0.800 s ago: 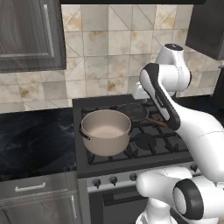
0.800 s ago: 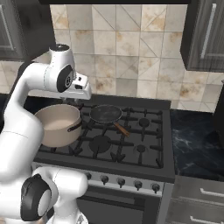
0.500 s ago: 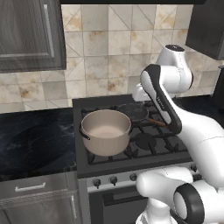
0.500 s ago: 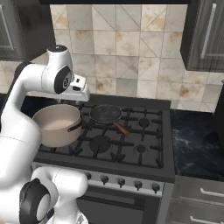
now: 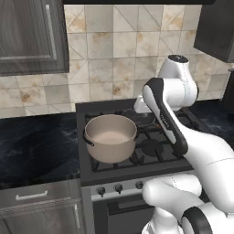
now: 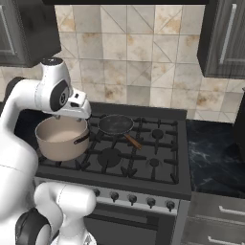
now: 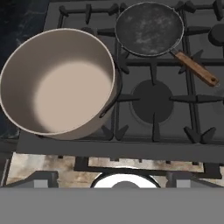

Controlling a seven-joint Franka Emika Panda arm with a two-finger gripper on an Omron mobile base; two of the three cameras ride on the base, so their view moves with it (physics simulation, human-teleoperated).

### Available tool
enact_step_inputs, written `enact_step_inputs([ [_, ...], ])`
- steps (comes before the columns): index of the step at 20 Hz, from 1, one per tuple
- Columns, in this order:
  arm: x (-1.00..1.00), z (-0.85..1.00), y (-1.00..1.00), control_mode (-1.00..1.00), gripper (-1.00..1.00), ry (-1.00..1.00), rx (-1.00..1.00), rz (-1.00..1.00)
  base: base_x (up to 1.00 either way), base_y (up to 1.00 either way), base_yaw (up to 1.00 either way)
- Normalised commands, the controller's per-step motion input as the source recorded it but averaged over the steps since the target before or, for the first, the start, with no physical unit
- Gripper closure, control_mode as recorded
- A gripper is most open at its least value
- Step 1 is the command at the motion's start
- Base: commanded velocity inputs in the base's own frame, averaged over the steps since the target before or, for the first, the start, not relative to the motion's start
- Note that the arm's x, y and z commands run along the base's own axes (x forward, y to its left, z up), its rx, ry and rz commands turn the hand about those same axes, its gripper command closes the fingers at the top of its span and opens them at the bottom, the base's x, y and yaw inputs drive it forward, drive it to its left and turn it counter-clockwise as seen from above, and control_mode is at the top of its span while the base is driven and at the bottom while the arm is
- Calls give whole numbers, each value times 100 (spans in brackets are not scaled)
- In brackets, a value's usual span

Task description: Move the pot and pan from the stove into the sink.

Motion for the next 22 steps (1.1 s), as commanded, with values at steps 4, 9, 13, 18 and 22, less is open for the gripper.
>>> enact_step_inputs([
  [4,17,-40,28,-100,-100,-1,0,-15,0,0,0],
  [9,19,-45,22,-100,-100,0,0,-14,0,0,0],
  [13,16,-49,10,-100,-100,0,0,-12,0,0,0],
  [18,24,-46,6,-100,-100,0,0,-12,0,0,0],
  [22,40,-45,11,-100,-100,0,0,-12,0,0,0],
])
